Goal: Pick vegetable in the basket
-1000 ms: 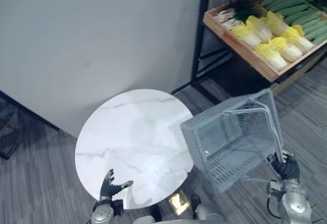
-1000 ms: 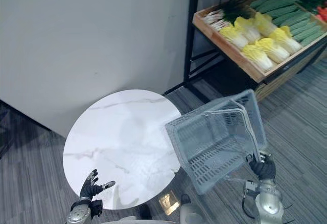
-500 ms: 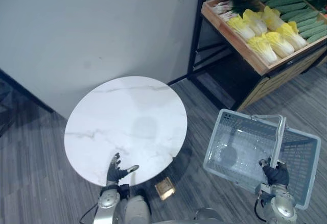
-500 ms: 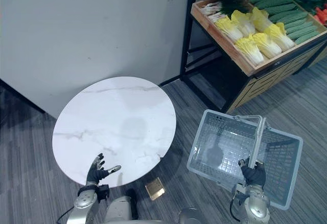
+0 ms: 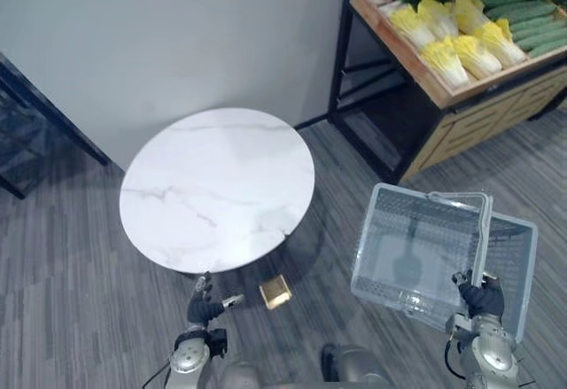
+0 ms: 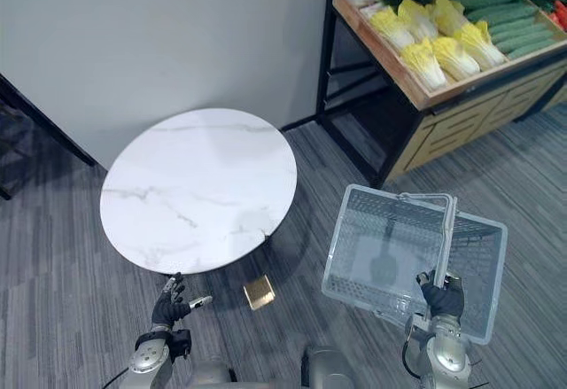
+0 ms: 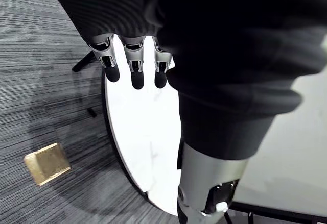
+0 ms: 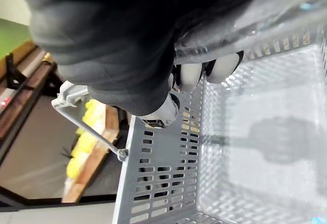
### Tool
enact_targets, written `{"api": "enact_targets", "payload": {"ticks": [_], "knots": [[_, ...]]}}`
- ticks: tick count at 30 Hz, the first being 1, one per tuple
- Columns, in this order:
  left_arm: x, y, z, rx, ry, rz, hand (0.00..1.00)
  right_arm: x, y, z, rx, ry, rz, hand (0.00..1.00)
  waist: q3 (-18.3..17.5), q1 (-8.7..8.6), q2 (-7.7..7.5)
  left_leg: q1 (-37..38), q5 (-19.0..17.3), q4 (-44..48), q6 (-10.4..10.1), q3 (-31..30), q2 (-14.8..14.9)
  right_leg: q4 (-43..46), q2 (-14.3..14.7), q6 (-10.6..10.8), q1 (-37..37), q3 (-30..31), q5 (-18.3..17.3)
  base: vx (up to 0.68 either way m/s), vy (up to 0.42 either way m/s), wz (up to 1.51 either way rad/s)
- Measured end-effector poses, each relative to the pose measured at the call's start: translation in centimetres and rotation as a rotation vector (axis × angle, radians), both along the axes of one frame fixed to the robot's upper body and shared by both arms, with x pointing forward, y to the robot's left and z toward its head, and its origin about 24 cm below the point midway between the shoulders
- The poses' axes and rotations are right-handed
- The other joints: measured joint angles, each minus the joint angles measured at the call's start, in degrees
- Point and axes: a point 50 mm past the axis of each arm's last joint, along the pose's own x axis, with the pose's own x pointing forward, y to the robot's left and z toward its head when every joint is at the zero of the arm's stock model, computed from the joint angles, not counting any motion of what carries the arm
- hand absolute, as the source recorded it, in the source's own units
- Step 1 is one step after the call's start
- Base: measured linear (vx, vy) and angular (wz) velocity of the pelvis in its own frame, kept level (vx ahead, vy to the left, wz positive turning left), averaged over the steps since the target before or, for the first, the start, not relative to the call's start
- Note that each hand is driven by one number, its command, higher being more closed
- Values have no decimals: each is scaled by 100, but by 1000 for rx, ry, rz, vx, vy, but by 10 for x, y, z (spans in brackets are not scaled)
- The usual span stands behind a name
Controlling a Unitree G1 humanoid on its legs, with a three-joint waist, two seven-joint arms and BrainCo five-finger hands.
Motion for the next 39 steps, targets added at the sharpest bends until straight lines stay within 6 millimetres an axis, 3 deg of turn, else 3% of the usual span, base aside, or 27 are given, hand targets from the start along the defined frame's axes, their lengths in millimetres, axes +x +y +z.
{"api": "enact_targets", "payload": {"ticks": [3, 6, 12, 13, 15, 16, 17, 20, 22, 23, 24, 25, 26, 27, 29, 31, 33, 34, 35, 36, 37, 38, 39], "knots": [[-3, 7, -1, 33, 16, -8, 0, -16, 0, -16, 14, 96, -11, 100, -11, -6, 69, -9, 0, 28, 48, 46, -98, -187, -78, 106, 57, 91, 193, -80, 88, -7], [-2, 9, 1, 39, 8, 2, 0, -27, 4, -21, 32, 120, -25, 100, -4, -19, 60, -29, -110, 242, 171, 279, -67, -329, 23, 152, 58, 326, 370, -86, 63, -40], [6, 8, 12, 54, -54, 12, 0, -20, 13, -4, 21, 26, -16, 100, 76, -37, -19, 15, -596, 911, 228, 1341, 269, -422, 336, 187, -242, 997, 584, -103, 70, -100], [10, 9, 17, 63, -80, 18, 0, -16, 14, 0, 15, 3, -7, 100, 164, -39, -100, 208, -635, 873, 224, 1827, 328, -462, 86, 119, -321, 440, 603, -140, 105, -136], [10, 10, 18, 65, -81, 21, 0, -10, 16, 3, 13, -17, 5, 100, 207, -58, -110, 382, -642, 785, 216, 2324, 425, -378, -294, 83, -404, -407, 601, -39, 28, -143], [10, 10, 18, 67, -83, 19, 0, -4, 17, 5, 12, -29, 17, 100, 234, -84, -196, 610, -708, 730, 159, 2708, 425, -224, -650, -109, -440, -1236, 521, 22, -23, -178], [9, 9, 17, 66, -77, 18, 0, 1, 20, 6, 5, -35, 44, 100, 250, -117, -167, 768, -765, 690, 74, 3032, 445, -114, -879, -214, -449, -1831, 530, 51, -16, -166], [11, 8, 16, 67, -73, 8, 0, 17, 27, 12, -13, -60, 108, 100, 227, -274, -183, 1104, -762, 711, -91, 3466, 460, 200, -817, -235, -779, -1799, 676, 219, -86, -158], [20, 3, 17, 56, -84, -8, 0, 27, 27, 18, -36, -81, 132, 100, 272, -408, -49, 1148, -747, 1018, -68, 3348, 574, 477, -565, -258, -981, -1471, 535, 292, -140, -131], [23, -4, 17, 43, -89, -27, 0, 30, 25, 20, -52, -82, 147, 100, 308, -450, 12, 1147, -635, 1446, 122, 3079, 665, 659, -410, -303, -978, -1216, 361, 323, -138, -134], [25, -8, 17, 35, -93, -43, 0, 33, 26, 22, -58, -84, 169, 100, 307, -455, 22, 1106, -300, 2123, 601, 2687, 764, 746, -282, -334, -846, -964, 227, 336, -136, -133], [25, -11, 17, 29, -95, -50, 0, 34, 26, 23, -63, -84, 182, 100, 310, -459, 49, 1021, 10, 2537, 818, 2421, 833, 708, -207, -357, -716, -840, 186, 369, -90, -130], [26, -19, 17, 16, -101, -70, 0, 35, 24, 25, -82, -82, 196, 100, 305, -453, 103, 732, 368, 3354, 807, 1702, 884, 538, -114, -381, -411, -578, 125, 408, -4, -118], [28, -24, 19, 6, -115, -84, 0, 37, 22, 28, -100, -87, 207, 100, 305, -437, 134, 307, -31, 4020, 547, 1077, 767, 343, -24, -396, -134, -336, 98, 333, 23, -113], [29, -29, 22, -9, -137, -86, 0, 37, 22, 31, -108, -99, 204, 100, 313, -291, 130, -305, -501, 4372, 535, 506, 437, 125, 17, -444, 274, 15, -25, 286, 90, -97], [26, -29, 29, -16, -176, -79, 0, 39, 20, 37, -127, -118, 208, 100, 362, -159, 107, -871, -773, 3934, 503, 191, 125, 15, -14, -389, 619, 316, -186, 331, 188, -82], [26, -29, 39, -24, -225, -51, 0, 42, 14, 48, -184, -142, 213, 100, 366, -95, 244, -1452, -727, 2295, 418, -176, -386, -3, -174, -156, 815, 537, -430, 252, 276, -53], [28, -30, 42, -26, -240, -47, 0, 43, 11, 51, -199, -148, 214, 100, 366, -54, 321, -1533, -624, 1720, 304, -270, -482, -3, -181, -80, 855, 605, -494, 302, 335, -65], [30, -30, 48, -25, -272, -26, 0, 45, 7, 55, -224, -154, 213, 100, 389, 76, 387, -1491, 69, 1190, 369, -374, -642, -5, -208, 53, 925, 829, -632, 385, 331, -72], [32, -30, 53, -17, -295, -8, 0, 48, 10, 57, -234, -159, 221, 100, 326, 152, 375, -1397, 111, 1035, 554, -371, -904, -228, -343, 104, 1116, 1012, -653, 417, 324, -53], [34, -30, 57, -16, -316, -5, 0, 48, 11, 57, -242, -162, 226, 100, 267, 96, 357, -1424, 40, 1112, 652, -391, -976, -366, -428, 151, 1157, 997, -672, 462, 316, 4], [38, -31, 70, -16, -378, -5, 0, 48, 11, 57, -241, -161, 224, 100, 254, 10, 296, -1536, -138, 1351, 942, -382, -1107, -438, -594, 324, 1259, 963, -732, 366, 266, 30], [39, -32, 74, -18, -401, -5, 0, 48, 12, 55, -236, -156, 223, 100, 258, 19, 235, -1529, -240, 1427, 1077, -354, -1193, -351, -663, 436, 1279, 977, -762, 456, 301, 19]]}}
